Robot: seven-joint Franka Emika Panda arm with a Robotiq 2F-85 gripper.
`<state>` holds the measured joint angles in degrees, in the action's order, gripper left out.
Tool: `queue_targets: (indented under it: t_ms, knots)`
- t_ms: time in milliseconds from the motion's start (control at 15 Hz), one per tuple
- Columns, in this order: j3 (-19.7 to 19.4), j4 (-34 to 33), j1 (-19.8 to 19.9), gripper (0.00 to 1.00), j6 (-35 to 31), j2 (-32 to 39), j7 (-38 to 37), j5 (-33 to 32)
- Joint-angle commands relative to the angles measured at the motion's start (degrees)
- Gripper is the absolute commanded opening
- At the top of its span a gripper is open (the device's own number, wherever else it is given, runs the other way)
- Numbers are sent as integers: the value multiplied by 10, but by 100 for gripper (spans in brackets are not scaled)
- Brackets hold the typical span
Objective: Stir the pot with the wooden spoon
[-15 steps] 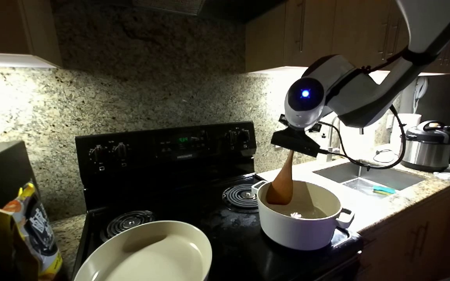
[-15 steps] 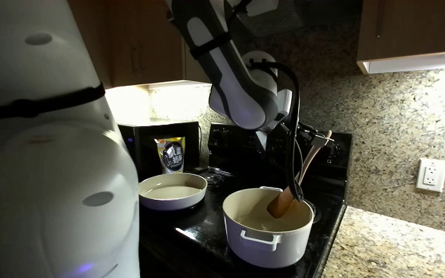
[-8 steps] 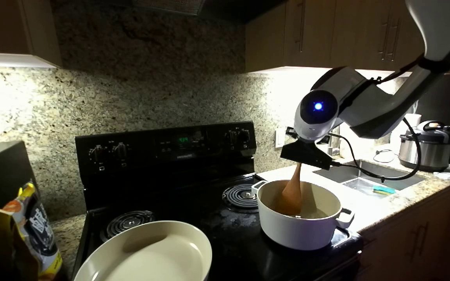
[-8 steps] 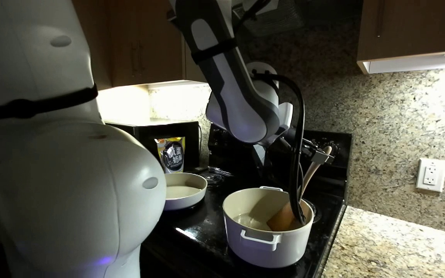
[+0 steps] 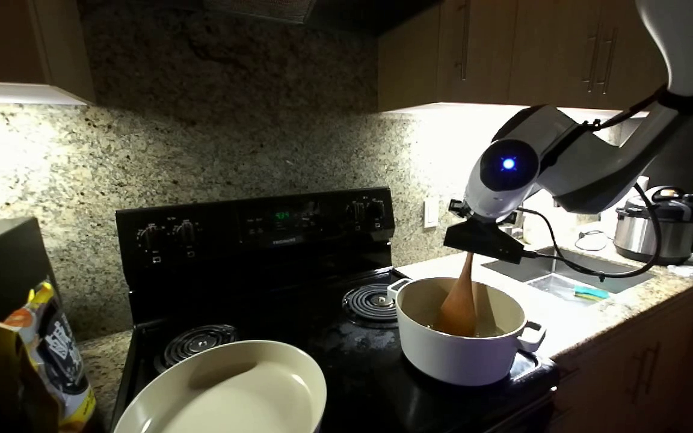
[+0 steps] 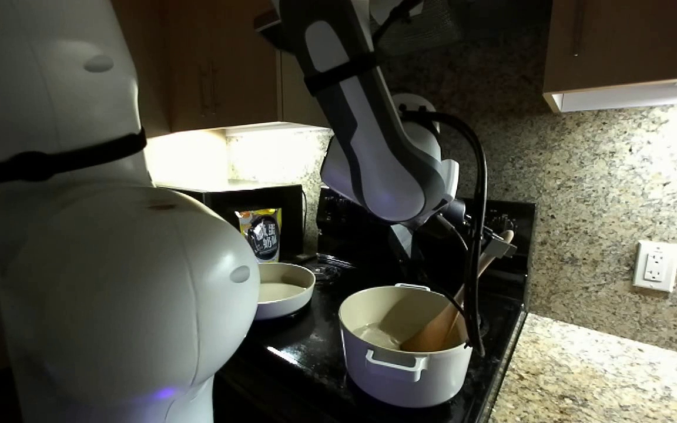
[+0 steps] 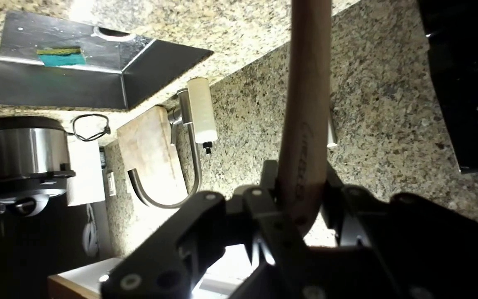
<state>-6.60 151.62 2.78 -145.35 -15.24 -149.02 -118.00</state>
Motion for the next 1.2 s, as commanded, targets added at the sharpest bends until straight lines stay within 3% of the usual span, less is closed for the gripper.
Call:
queue_targets:
  t_ms: [0, 267, 600, 1133]
  knots:
    - [-9, 9, -18, 7, -25, -3, 13, -28]
    - [-1, 19, -40, 7, -45, -6, 20, -24]
    - [10, -3, -65, 7, -23, 8, 9, -16]
    - [1, -40, -55, 7, 1, 33, 4, -17]
